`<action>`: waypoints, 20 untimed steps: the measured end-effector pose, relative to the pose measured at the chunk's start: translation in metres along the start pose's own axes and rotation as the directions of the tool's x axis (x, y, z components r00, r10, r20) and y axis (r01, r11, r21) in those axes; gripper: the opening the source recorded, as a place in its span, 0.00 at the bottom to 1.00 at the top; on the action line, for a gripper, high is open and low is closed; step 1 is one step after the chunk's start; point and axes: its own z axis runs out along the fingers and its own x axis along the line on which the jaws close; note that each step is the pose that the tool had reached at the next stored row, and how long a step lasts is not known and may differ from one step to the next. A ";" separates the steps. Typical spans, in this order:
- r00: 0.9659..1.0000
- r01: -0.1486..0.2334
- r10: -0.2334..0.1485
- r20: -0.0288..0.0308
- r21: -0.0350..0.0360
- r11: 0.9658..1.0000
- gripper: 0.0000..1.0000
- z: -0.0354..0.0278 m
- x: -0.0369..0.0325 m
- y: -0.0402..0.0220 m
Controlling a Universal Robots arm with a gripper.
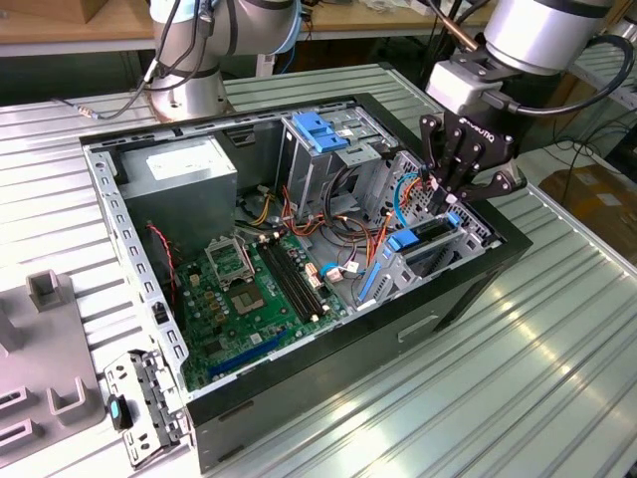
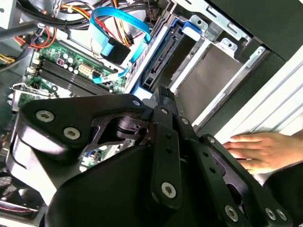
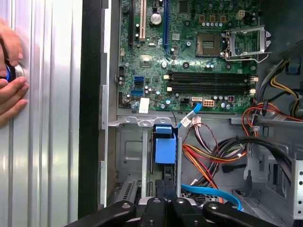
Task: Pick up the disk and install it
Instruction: 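Insert the first disk wire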
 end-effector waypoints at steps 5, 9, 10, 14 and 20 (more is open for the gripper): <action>1.000 0.011 -0.011 0.000 0.000 1.000 0.11 -0.0033 0.0000 -0.0004; 1.000 0.019 -0.019 0.000 0.000 1.000 0.11 -0.0035 -0.0001 -0.0015; 0.999 0.034 -0.034 0.000 0.001 0.999 0.11 -0.0035 0.0001 -0.0037; 0.997 0.071 -0.071 0.000 0.002 0.997 0.11 -0.0034 0.0003 -0.0119; 0.993 0.122 -0.122 -0.001 0.004 0.993 0.11 -0.0034 0.0004 -0.0176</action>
